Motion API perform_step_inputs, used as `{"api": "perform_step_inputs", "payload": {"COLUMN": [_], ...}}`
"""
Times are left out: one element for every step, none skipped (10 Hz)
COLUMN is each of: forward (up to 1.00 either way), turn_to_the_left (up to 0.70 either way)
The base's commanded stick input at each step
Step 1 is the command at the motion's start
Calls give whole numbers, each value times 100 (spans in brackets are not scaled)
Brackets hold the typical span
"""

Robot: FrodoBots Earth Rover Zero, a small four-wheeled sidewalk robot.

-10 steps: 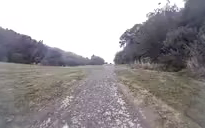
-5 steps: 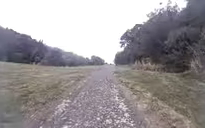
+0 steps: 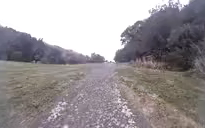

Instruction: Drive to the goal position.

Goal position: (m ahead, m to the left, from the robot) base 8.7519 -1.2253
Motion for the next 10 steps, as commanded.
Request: {"api": "perform_step_inputs", "payload": {"forward": [45,45,45,45,45,45,45,45,45,45], "turn_to_the_left": [0,0,0,0,0,0,0,0,0,0]}}
